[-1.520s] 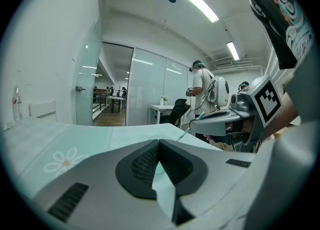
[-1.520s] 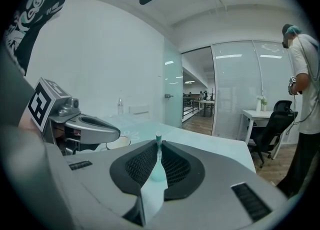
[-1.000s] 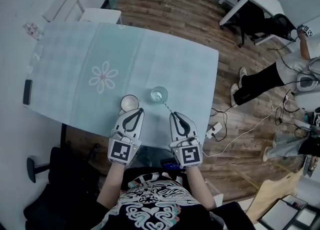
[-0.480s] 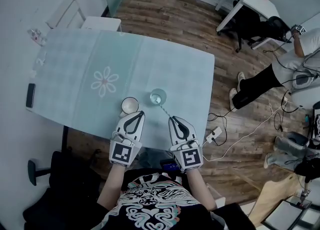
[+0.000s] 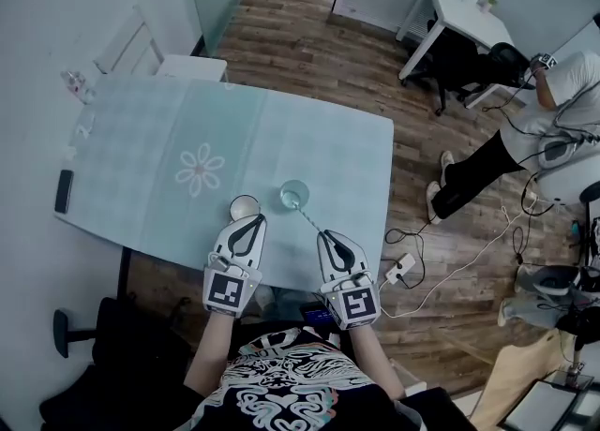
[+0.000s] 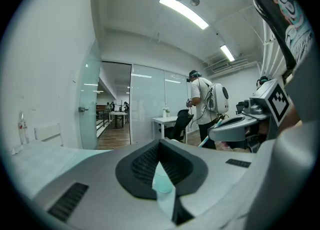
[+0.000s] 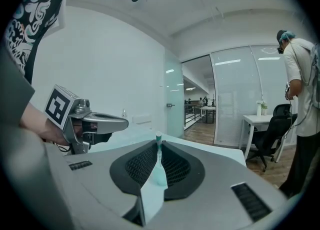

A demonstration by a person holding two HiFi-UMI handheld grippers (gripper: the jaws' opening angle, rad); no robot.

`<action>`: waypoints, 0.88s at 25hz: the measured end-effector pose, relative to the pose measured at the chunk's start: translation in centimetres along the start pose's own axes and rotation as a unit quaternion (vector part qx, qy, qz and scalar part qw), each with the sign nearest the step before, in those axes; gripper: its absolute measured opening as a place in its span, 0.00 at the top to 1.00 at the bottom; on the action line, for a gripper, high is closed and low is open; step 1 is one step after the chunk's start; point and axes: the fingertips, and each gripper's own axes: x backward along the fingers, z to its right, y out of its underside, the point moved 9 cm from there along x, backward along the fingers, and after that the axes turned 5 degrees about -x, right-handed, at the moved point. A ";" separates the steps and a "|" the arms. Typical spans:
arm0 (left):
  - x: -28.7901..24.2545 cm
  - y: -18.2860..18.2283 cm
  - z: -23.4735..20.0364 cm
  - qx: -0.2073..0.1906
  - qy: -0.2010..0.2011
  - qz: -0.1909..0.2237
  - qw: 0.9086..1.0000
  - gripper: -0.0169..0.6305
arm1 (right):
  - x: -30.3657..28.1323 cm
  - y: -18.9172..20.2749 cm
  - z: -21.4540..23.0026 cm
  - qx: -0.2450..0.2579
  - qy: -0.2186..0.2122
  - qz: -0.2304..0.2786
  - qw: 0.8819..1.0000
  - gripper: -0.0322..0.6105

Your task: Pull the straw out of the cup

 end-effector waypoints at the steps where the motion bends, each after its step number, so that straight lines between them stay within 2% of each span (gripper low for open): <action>1: 0.1 -0.2 -0.1 -0.002 -0.002 0.002 1.000 0.98 | 0.1 -0.2 0.0 -0.001 -0.001 0.003 1.000 0.87; 5: 0.3 -0.7 -0.2 -0.009 -0.009 0.015 1.000 0.98 | 0.5 -0.6 -0.2 -0.005 -0.014 0.019 1.000 0.87; 14: 0.4 -2.2 -0.5 -0.012 -0.012 0.038 0.999 0.98 | 0.8 -2.4 0.0 -0.001 -0.008 0.053 0.999 0.87; 22: 0.8 -2.5 -1.6 -0.014 -0.024 0.034 0.999 0.98 | -0.2 -3.5 -0.2 -0.006 -0.008 0.064 0.998 0.87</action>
